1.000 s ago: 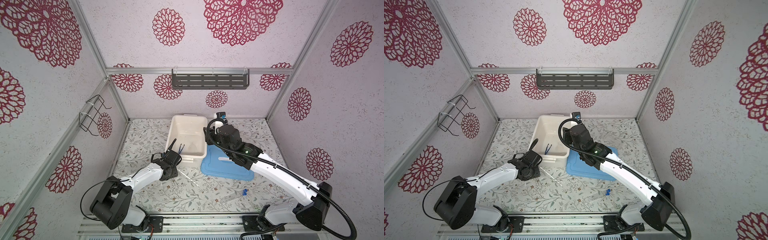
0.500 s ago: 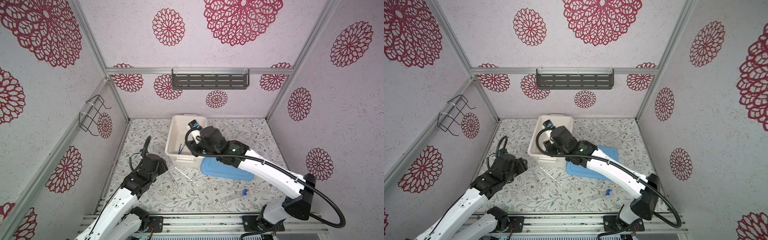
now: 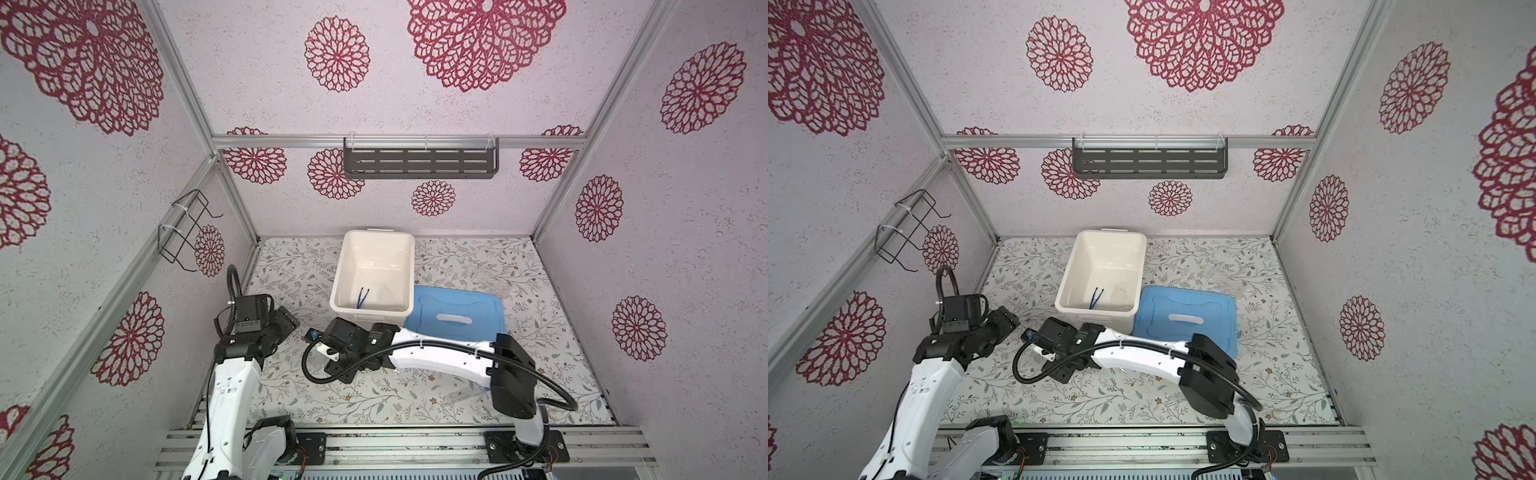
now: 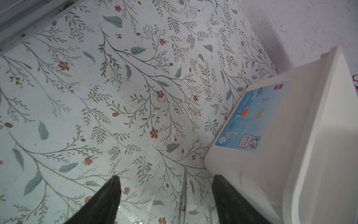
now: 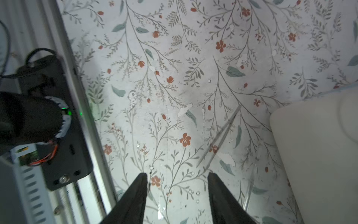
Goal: Organize the chemistry lab equipment
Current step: 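Grasp a thin glass rod with the right gripper while the left draws back, then lift the glass rod and carry it over the white bin with the right gripper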
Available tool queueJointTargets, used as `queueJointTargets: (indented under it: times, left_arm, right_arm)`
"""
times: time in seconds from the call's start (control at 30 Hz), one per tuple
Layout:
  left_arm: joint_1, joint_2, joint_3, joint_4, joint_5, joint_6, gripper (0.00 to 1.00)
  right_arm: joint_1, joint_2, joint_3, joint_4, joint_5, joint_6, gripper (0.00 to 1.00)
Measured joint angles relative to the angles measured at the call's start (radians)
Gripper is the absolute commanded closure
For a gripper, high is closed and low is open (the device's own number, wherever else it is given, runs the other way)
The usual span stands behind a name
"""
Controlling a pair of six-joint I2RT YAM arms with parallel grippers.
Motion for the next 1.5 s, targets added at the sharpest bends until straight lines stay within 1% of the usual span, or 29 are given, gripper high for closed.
queueJointTargets:
  times: [0.1, 0.23, 0.47, 0.63, 0.77, 0.9, 1.03, 1.2, 1.5]
  left_arm:
    - [0.085, 0.035, 0.000, 0.007, 0.045, 0.015, 0.21]
    - [0.140, 0.046, 0.000, 0.024, 0.086, 0.035, 0.21]
    - [0.160, 0.055, -0.026, 0.056, 0.132, 0.053, 0.21]
    - [0.163, 0.045, -0.066, 0.077, 0.147, 0.050, 0.22]
    - [0.166, 0.044, -0.068, 0.092, 0.154, 0.050, 0.22]
    - [0.166, 0.043, -0.068, 0.103, 0.156, 0.050, 0.22]
    - [0.168, 0.043, -0.068, 0.112, 0.158, 0.050, 0.22]
    - [0.170, 0.043, -0.068, 0.116, 0.158, 0.050, 0.22]
    - [0.172, 0.038, -0.076, 0.118, 0.165, 0.050, 0.22]
  right_arm:
    - [-0.016, 0.095, 0.060, -0.046, 0.005, 0.010, 0.45]
    - [-0.035, 0.190, 0.154, -0.138, 0.021, 0.037, 0.46]
    - [-0.071, 0.304, 0.300, -0.247, 0.037, 0.090, 0.48]
    - [-0.090, 0.345, 0.346, -0.283, 0.046, 0.111, 0.48]
    - [-0.097, 0.357, 0.346, -0.296, 0.035, 0.117, 0.57]
    - [-0.098, 0.366, 0.354, -0.300, 0.006, 0.116, 0.70]
    - [-0.098, 0.371, 0.363, -0.306, -0.016, 0.111, 0.80]
    - [-0.097, 0.371, 0.363, -0.313, -0.018, 0.113, 0.85]
    - [-0.083, 0.364, 0.363, -0.314, 0.000, 0.116, 0.89]
